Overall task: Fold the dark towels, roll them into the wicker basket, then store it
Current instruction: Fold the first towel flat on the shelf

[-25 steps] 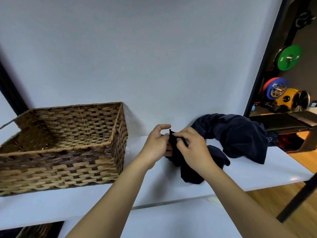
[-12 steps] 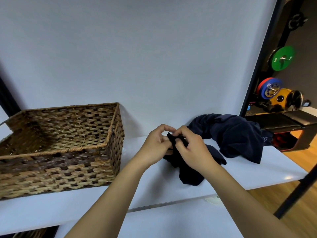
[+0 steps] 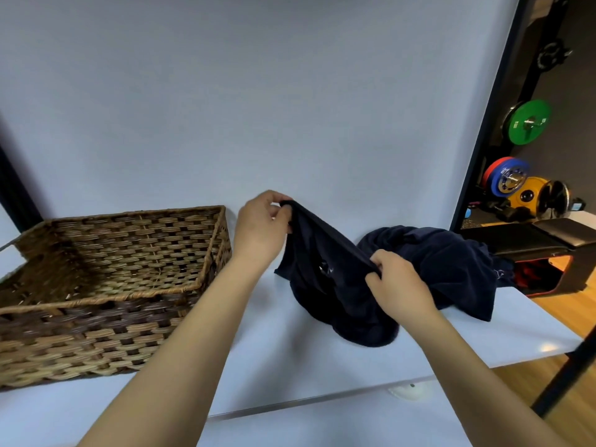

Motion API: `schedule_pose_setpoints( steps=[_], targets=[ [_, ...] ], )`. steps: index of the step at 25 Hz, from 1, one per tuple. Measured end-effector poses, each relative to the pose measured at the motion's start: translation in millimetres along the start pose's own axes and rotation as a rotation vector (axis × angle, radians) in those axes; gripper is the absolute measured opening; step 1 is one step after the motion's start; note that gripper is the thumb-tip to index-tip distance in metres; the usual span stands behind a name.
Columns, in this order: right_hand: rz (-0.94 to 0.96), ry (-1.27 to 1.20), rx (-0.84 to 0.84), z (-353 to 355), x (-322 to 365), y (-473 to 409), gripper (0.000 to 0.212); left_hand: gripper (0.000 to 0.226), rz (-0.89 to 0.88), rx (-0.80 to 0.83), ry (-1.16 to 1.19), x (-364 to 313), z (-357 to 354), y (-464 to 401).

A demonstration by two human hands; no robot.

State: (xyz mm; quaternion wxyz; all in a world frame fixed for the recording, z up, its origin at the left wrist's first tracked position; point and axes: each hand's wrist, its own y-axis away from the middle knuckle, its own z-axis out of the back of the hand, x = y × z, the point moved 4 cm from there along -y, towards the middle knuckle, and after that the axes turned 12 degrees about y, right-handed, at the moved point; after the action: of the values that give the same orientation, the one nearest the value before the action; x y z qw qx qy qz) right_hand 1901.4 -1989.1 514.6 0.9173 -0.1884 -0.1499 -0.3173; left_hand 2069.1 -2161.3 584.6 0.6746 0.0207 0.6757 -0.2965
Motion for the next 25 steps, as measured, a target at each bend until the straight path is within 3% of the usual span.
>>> schedule_pose_setpoints(
  steps=[6, 12, 16, 21, 25],
  targets=[
    [-0.212, 0.18, 0.121, 26.2, -51.8, -37.5, 0.016, 0.011, -0.091, -0.096, -0.17, -18.8, 19.2, -27.1],
    [-0.256, 0.135, 0.032, 38.1, -70.4, -44.7, 0.017, 0.013, -0.097, -0.201, -0.22, -30.7, 35.6, -34.4],
    [-0.147, 0.084, 0.136, 24.2, -73.0, -43.4, 0.012, 0.012, -0.097, -0.209, -0.305, -35.5, 42.3, -37.9],
    [0.1, -0.347, -0.007, 34.3, -66.7, -37.8, 0.04, 0.012, -0.048, -0.259, -0.374, -40.6, 68.2, -45.2],
    [0.257, -0.306, -0.119, 41.2, -58.9, -32.7, 0.054, 0.01, -0.021, -0.266, -0.383, -38.3, 71.9, -44.3]
  ],
)
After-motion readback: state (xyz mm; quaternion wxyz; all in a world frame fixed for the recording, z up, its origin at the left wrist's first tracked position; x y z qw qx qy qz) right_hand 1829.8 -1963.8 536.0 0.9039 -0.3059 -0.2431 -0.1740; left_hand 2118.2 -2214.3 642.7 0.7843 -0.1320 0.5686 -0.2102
